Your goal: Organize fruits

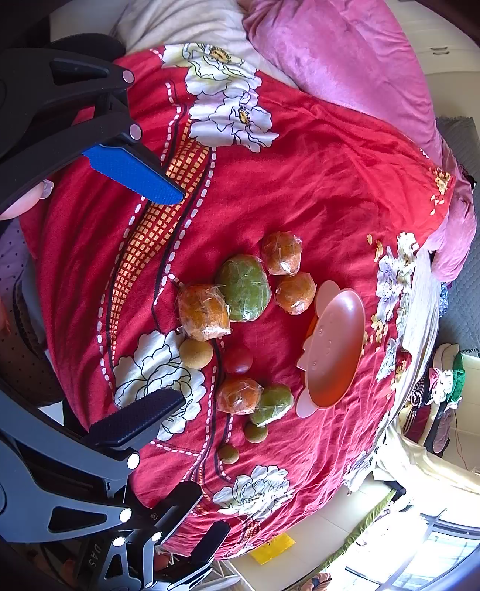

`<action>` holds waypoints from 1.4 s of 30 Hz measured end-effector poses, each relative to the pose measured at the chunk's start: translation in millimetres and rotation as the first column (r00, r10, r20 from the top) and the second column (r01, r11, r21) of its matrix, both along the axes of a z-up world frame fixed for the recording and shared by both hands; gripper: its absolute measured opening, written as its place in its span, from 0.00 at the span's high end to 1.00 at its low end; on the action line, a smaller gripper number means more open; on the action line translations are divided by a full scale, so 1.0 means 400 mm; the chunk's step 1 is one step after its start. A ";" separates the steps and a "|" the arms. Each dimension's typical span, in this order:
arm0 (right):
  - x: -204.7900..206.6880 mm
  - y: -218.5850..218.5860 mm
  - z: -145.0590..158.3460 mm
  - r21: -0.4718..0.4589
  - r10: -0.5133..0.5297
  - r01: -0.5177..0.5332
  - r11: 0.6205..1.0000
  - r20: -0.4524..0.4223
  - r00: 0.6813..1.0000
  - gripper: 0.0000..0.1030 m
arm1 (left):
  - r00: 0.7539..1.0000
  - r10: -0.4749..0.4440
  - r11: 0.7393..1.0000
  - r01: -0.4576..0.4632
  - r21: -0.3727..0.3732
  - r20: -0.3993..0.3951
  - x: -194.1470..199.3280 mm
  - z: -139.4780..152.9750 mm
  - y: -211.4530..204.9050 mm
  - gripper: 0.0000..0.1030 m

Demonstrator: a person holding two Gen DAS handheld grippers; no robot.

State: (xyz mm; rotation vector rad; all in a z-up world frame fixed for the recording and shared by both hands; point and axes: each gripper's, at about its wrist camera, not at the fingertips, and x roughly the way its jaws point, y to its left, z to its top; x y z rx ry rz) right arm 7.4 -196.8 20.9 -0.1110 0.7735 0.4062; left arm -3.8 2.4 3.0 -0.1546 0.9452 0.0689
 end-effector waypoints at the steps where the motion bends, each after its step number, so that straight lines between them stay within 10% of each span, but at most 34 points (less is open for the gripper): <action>1: 0.000 0.000 0.000 0.001 0.001 -0.001 1.000 0.000 1.000 0.04 | 1.000 0.000 1.000 0.000 -0.002 -0.001 0.001 -0.001 0.001 0.09; 28: 0.054 0.001 -0.051 -0.044 0.011 -0.013 0.999 -0.060 0.998 0.04 | 0.996 -0.044 0.999 0.043 -0.027 -0.074 0.058 -0.076 0.039 0.09; 42: 0.102 -0.002 -0.088 -0.053 0.028 -0.034 0.998 -0.113 0.993 0.04 | 0.991 -0.100 0.977 0.081 -0.197 -0.085 0.117 -0.105 0.043 0.59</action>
